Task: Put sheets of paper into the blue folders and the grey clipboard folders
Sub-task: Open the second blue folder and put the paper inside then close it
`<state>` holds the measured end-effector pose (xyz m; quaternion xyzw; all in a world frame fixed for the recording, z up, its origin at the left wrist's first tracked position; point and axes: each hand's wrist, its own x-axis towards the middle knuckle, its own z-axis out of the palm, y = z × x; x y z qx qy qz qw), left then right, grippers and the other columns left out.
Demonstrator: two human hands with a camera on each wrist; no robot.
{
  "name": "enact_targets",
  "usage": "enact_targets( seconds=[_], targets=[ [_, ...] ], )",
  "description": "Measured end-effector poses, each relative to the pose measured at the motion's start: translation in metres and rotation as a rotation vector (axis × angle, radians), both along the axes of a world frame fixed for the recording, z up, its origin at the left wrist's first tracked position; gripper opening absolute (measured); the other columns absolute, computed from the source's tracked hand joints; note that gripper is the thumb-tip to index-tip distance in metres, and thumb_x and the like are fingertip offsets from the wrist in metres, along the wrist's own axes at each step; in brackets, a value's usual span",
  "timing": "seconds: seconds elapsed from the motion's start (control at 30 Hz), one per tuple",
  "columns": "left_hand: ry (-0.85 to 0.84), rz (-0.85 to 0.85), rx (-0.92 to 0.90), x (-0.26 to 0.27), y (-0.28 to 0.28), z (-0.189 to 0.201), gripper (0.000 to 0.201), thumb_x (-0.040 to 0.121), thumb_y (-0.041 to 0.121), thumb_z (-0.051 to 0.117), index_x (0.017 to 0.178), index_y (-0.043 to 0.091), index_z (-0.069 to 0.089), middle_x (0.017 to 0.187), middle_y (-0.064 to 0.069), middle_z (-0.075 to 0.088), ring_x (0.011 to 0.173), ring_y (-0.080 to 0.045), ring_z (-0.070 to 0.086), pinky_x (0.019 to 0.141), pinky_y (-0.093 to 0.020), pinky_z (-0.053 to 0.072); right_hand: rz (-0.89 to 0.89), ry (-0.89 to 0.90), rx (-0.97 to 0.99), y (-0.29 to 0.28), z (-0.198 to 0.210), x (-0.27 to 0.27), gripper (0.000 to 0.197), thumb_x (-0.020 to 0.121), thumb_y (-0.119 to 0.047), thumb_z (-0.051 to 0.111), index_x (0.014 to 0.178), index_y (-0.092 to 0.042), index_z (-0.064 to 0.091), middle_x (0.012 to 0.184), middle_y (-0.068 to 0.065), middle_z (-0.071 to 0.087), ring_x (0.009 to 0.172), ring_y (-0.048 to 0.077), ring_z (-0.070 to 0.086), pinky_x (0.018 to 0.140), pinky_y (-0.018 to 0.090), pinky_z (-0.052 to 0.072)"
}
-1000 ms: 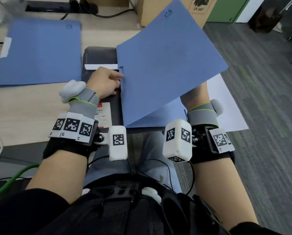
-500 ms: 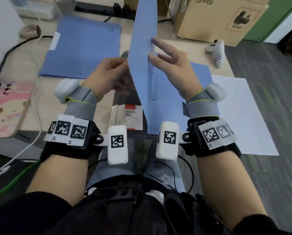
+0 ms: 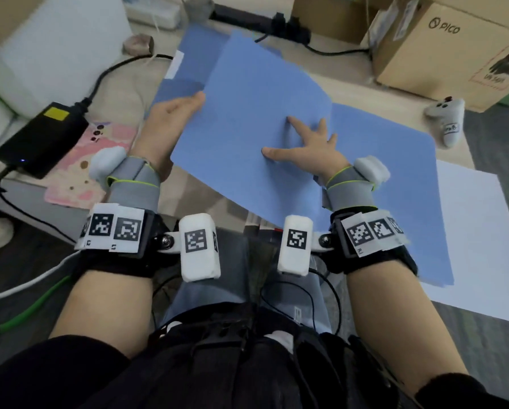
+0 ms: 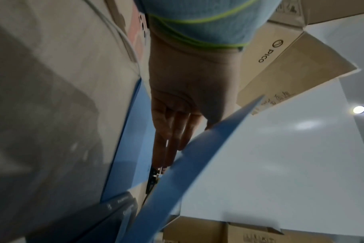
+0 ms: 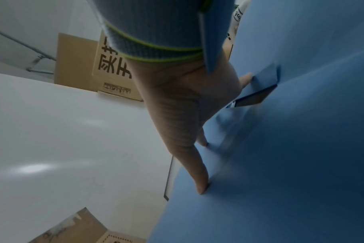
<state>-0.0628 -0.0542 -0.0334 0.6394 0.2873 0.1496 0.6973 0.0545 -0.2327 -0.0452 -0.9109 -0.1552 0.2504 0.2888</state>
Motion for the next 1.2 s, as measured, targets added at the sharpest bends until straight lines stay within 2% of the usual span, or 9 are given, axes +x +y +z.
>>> enact_targets(
  seconds=[0.13,0.23,0.33,0.5,0.6,0.73,0.87,1.0,1.2],
  targets=[
    [0.044,-0.050,0.076,-0.012,0.015,-0.014,0.027,0.094,0.019,0.053,0.077,0.025,0.073,0.081,0.011,0.071,0.071,-0.004,0.066,0.073,-0.023,0.052,0.004,-0.005,-0.073,0.007,-0.009,-0.003,0.091,0.075,-0.057,0.068,0.148,-0.043,0.016,0.159,0.004,-0.017,0.144,0.037,-0.021,0.119,0.052,0.003],
    [0.124,-0.072,0.127,-0.014,0.022,-0.020,0.015,0.093,0.022,0.054,0.097,0.018,0.068,0.083,0.006,0.064,0.054,0.000,0.060,0.053,-0.014,0.047,0.007,-0.008,-0.088,0.010,-0.013,-0.004,0.092,0.075,-0.055,0.069,0.148,-0.044,0.015,0.158,0.002,-0.019,0.144,0.035,-0.020,0.120,0.052,0.004],
    [0.186,-0.071,0.175,-0.013,0.021,-0.019,0.013,0.094,0.020,0.052,0.088,0.020,0.064,0.082,0.006,0.062,0.059,-0.004,0.057,0.048,-0.012,0.046,0.016,-0.019,-0.103,0.009,-0.016,-0.003,0.092,0.074,-0.054,0.070,0.147,-0.045,0.015,0.158,0.001,-0.019,0.145,0.034,-0.019,0.120,0.051,0.006],
    [0.238,-0.069,0.388,0.003,0.013,-0.016,0.031,0.091,0.019,0.057,0.120,0.008,0.061,0.116,-0.007,0.062,0.104,-0.015,0.057,0.083,-0.017,0.045,0.042,-0.036,-0.112,0.005,-0.012,0.002,0.087,0.075,-0.050,0.072,0.146,-0.043,0.022,0.159,0.000,-0.012,0.147,0.033,-0.010,0.119,0.049,0.012],
    [0.286,-0.128,0.500,0.018,0.003,-0.014,0.037,0.090,0.024,0.057,0.125,0.010,0.058,0.132,-0.009,0.057,0.124,-0.025,0.052,0.102,-0.031,0.041,0.050,-0.033,-0.085,-0.003,-0.005,0.009,0.078,0.076,-0.048,0.071,0.143,-0.043,0.031,0.160,-0.003,-0.003,0.147,0.029,0.009,0.110,0.043,0.031],
    [0.352,-0.275,0.731,0.038,-0.019,-0.011,0.049,0.086,0.038,0.056,0.130,0.016,0.054,0.144,-0.003,0.047,0.145,-0.022,0.022,0.120,-0.042,0.015,0.029,0.003,0.032,-0.015,0.007,0.016,0.063,0.083,-0.040,0.068,0.140,-0.033,0.043,0.159,-0.004,0.013,0.145,0.015,0.022,0.113,0.030,0.024],
    [0.421,-0.389,0.921,0.058,-0.048,-0.004,0.041,0.091,0.033,0.051,0.131,0.021,0.051,0.148,0.003,0.038,0.149,-0.024,-0.001,0.114,-0.056,-0.011,-0.069,0.036,0.163,-0.033,0.012,0.022,0.063,0.084,-0.033,0.068,0.141,-0.021,0.043,0.151,-0.003,0.034,0.138,0.014,0.035,0.101,0.022,0.030],
    [0.453,-0.488,0.976,0.072,-0.067,-0.008,0.050,0.089,0.038,0.053,0.137,0.026,0.044,0.156,0.001,0.023,0.149,-0.025,-0.006,0.115,-0.057,-0.010,-0.251,0.093,0.318,-0.049,0.007,0.026,0.067,0.085,-0.026,0.068,0.143,-0.014,0.037,0.144,0.003,0.040,0.111,0.012,0.046,0.095,0.027,0.040],
    [0.470,-0.590,1.027,0.083,-0.097,-0.019,0.068,0.083,0.042,0.060,0.143,0.024,0.032,0.161,-0.004,0.001,0.148,-0.026,-0.014,0.115,-0.057,-0.010,-0.416,0.149,0.534,-0.068,-0.006,0.031,0.052,0.089,-0.008,0.061,0.138,-0.004,0.042,0.127,0.011,0.047,0.107,0.019,0.054,0.098,0.038,0.049]
  ],
)
